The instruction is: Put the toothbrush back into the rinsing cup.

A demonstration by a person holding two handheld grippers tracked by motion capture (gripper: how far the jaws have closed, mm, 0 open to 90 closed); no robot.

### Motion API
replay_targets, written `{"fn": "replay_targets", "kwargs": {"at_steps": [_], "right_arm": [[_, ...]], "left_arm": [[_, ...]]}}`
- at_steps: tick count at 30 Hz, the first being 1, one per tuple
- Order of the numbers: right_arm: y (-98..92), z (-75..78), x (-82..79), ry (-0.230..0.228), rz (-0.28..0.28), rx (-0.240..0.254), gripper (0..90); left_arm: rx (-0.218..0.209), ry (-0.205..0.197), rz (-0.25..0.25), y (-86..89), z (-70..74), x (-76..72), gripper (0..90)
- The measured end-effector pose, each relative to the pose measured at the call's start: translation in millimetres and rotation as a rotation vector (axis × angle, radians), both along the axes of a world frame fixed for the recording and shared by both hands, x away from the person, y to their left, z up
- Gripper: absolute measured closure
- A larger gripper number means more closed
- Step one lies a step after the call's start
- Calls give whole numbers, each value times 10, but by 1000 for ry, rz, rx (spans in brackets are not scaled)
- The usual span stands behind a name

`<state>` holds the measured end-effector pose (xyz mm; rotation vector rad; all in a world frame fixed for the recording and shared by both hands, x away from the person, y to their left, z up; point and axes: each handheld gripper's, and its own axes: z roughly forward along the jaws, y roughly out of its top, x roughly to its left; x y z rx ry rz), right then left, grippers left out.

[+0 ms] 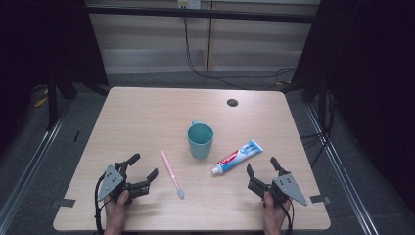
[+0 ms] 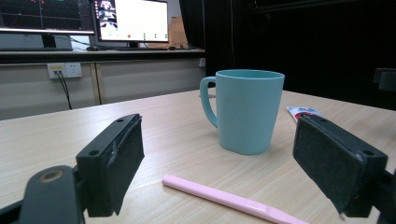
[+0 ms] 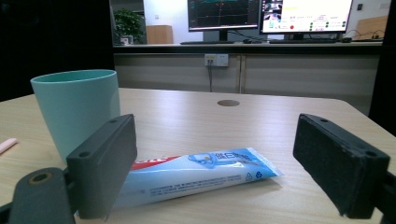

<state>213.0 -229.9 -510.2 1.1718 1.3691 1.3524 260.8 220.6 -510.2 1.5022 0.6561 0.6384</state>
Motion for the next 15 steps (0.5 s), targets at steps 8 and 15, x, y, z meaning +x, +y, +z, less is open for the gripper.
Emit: {"fn": "replay_targets", "kwargs": {"at_steps": [8, 15], "right_arm": [[0, -1, -3, -6, -4, 0, 129], [13, 1, -2, -1, -4, -12, 130]], "left_arm": [[-8, 14, 7, -4, 0, 12, 158], [-8, 13, -7, 1, 0, 12, 157]]}}
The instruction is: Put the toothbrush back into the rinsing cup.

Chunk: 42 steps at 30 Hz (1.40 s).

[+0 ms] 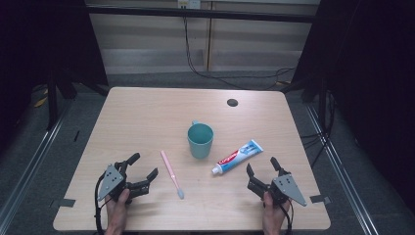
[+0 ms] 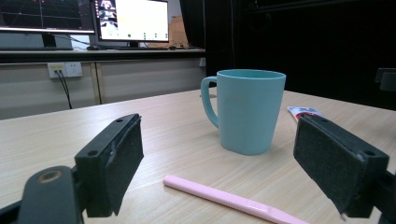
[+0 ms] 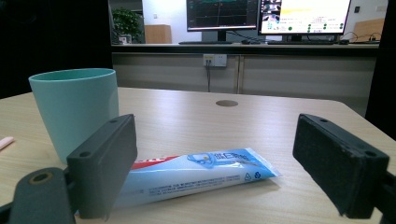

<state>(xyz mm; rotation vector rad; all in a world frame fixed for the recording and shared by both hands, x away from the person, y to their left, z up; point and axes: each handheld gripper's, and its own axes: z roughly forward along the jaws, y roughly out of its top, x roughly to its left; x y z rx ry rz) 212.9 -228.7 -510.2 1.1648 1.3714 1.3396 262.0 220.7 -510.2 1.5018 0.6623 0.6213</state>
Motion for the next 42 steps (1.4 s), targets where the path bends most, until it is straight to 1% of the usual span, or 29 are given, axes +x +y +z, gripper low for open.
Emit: {"fn": "replay_targets", "kwargs": {"at_steps": [1, 2, 3, 5, 8, 9, 10, 12, 13, 14, 15, 17, 18, 19, 20, 22, 24, 25, 27, 28, 30, 32, 33, 35, 36, 37, 39, 41, 42], "right_arm": [[-2, 0, 1, -1, 3, 1, 130], [-2, 0, 1, -1, 3, 1, 130], [-1, 0, 2, -1, 2, 0, 130], [0, 0, 0, -2, 3, 0, 131], [-3, 0, 2, 1, 1, 3, 131], [-3, 1, 4, 4, 0, 5, 131], [-3, 1, 4, 4, 0, 5, 131], [0, 1, 8, 4, 0, 1, 131], [-1, 2, 8, 5, -1, 1, 131], [-1, 2, 8, 5, -1, 1, 131], [-1, 1, 7, 5, -1, 4, 131], [-3, 1, 5, 5, 0, 8, 131], [-4, 1, 6, 5, 0, 7, 131], [-3, 1, 6, 5, -1, 6, 131], [-2, 1, 6, 5, -1, 5, 131], [-4, 1, 6, 5, -1, 7, 131], [-4, 1, 6, 5, -1, 8, 131], [-3, 1, 6, 5, -2, 7, 131], [-2, 1, 6, 5, -2, 6, 131], [-3, 1, 7, 5, -2, 5, 131], [0, 1, 7, 4, 0, 2, 132], [5, 2, 6, 5, 6, -7, 132], [6, 1, 4, 4, 9, -7, 132], [1, 1, 4, 2, 8, -5, 132], [2, 1, 4, 2, 8, -5, 132], [3, 1, 4, 2, 8, -6, 132], [2, 1, 2, 2, 8, -6, 132], [0, 1, 2, 1, 8, -5, 132], [2, 1, 3, 2, 8, -6, 132]], "left_arm": [[3, 11, -4, 13, 6, 15, 158], [3, 11, -4, 13, 6, 15, 158], [-16, 23, -4, 23, 5, 19, 158], [-20, 30, -5, 28, 6, 21, 158], [-14, 49, -26, 35, 18, 19, 158], [-20, 56, -29, 24, 26, 12, 157], [-3, 58, -35, 25, 41, 10, 157], [6, 64, -55, 7, 81, 16, 157], [27, 67, -62, 0, 134, 23, 158], [27, 67, -62, 0, 134, 23, 158], [31, 81, -72, -14, 191, 30, 158], [30, 80, -70, -18, 220, 34, 159], [30, 79, -78, -21, 246, 43, 160], [40, 73, -81, -16, 272, 54, 165], [38, 81, -88, -22, 294, 66, 166], [58, 91, -102, -22, 339, 98, 178], [91, 102, -115, -30, 388, 136, 187], [99, 107, -120, -33, 404, 149, 193], [93, 118, -132, -51, 435, 174, 207], [106, 125, -147, -55, 450, 200, 220], [120, 147, -156, -71, 464, 223, 240], [156, 164, -172, -88, 478, 253, 247], [161, 172, -177, -97, 482, 269, 249], [166, 206, -196, -118, 499, 325, 258], [181, 220, -204, -134, 508, 355, 259], [209, 225, -199, -150, 516, 382, 262], [238, 238, -202, -165, 515, 435, 274], [245, 265, -206, -176, 508, 493, 278], [259, 273, -211, -178, 512, 523, 299]]}}
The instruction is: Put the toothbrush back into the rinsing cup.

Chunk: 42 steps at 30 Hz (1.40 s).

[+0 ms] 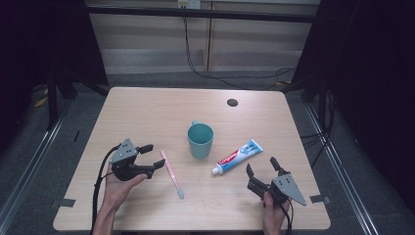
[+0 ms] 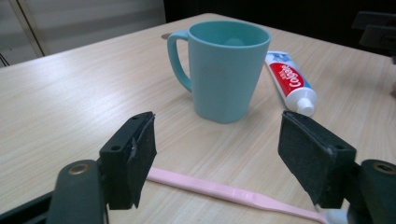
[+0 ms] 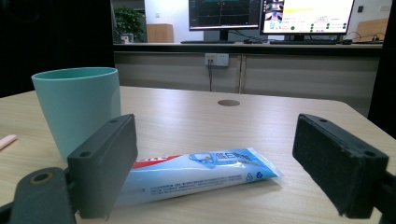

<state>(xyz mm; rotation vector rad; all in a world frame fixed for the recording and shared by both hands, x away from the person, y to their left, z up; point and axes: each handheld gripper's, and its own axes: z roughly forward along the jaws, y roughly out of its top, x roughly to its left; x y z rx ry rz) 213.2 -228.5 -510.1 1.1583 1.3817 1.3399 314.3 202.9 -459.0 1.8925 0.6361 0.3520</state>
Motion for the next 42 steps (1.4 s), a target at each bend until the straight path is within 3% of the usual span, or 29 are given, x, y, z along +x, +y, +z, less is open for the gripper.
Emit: {"fn": "replay_targets", "kwargs": {"at_steps": [4, 11, 15, 19, 29, 34, 42], "right_arm": [[-1, 0, -1, -1, -1, 0, 132], [0, 0, 0, 0, -1, 0, 132], [0, 0, 0, 0, -2, 0, 132], [0, 0, 1, 0, -2, 0, 132], [2, 1, 3, 2, -2, 0, 132], [2, 1, 3, 2, -1, 0, 133], [1, 0, 1, 0, 0, -1, 133]], "left_arm": [[46, 24, 1, -51, 12, 87, 366], [102, 49, -6, -93, 26, 261, 390], [153, 87, -23, -112, 14, 350, 402], [172, 113, -44, -132, -15, 392, 401], [243, 159, -122, -279, -92, 441, 348], [258, 205, -148, -331, -185, 525, 291], [273, 243, -206, -376, -276, 563, 245]]}}
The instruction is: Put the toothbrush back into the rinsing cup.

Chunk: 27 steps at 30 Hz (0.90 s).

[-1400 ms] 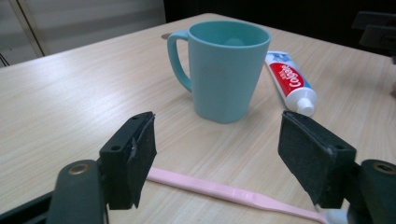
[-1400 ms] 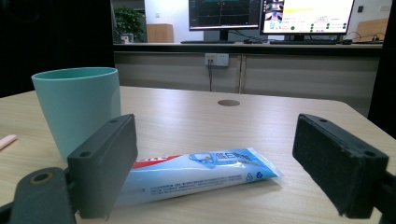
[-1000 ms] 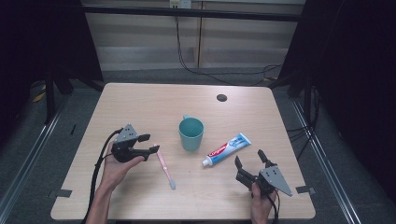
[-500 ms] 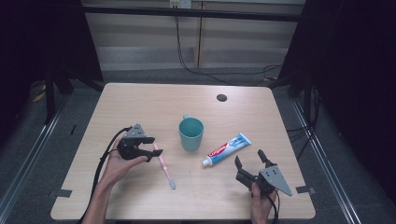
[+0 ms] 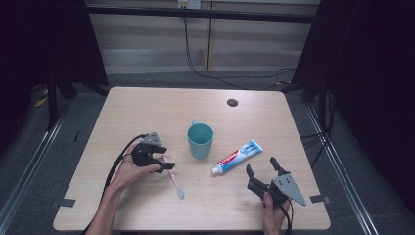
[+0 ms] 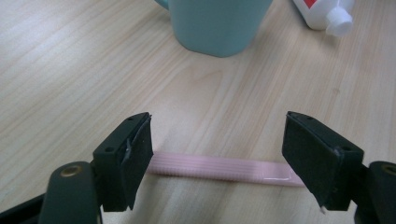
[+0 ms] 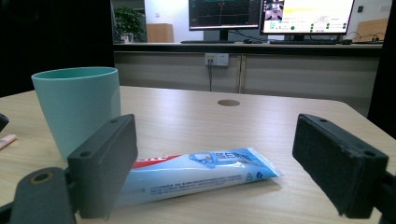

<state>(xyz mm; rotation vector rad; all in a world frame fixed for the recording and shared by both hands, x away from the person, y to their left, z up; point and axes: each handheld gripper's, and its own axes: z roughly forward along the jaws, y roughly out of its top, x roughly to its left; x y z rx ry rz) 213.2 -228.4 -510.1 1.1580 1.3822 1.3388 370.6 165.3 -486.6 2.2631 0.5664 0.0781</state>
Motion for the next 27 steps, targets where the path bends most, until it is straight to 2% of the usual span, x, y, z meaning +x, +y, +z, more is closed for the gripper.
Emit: {"fn": "replay_targets", "kwargs": {"at_steps": [3, 4, 6, 8, 12, 16, 18, 20, 21, 27], "right_arm": [[2, 0, -2, 0, 0, 1, 133], [0, 0, -1, -1, 0, 0, 133], [1, 0, 0, 0, 0, -1, 133], [0, -1, -2, -1, 0, 0, 133], [1, -1, -2, -2, 1, 1, 133], [0, -1, -2, -2, 1, 0, 133], [0, -1, -3, -2, 1, 1, 133], [0, -1, -2, -2, 1, 2, 132], [0, -1, -2, -2, 1, 2, 132], [-1, -1, -2, -2, 3, 0, 133]], "left_arm": [[3, -5, -18, -15, -8, 3, 224], [-13, 3, -29, -33, -15, 8, 211], [6, 2, -35, -59, -11, 30, 198], [-4, 17, -42, -62, -21, 55, 186], [22, 37, -66, -60, -77, 53, 186], [25, 35, -70, -88, -110, 46, 186], [42, 38, -83, -91, -118, 43, 186], [52, 43, -88, -66, -109, 41, 186], [40, 43, -87, -49, -103, 39, 186], [41, 54, -112, 19, -75, 3, 180]]}}
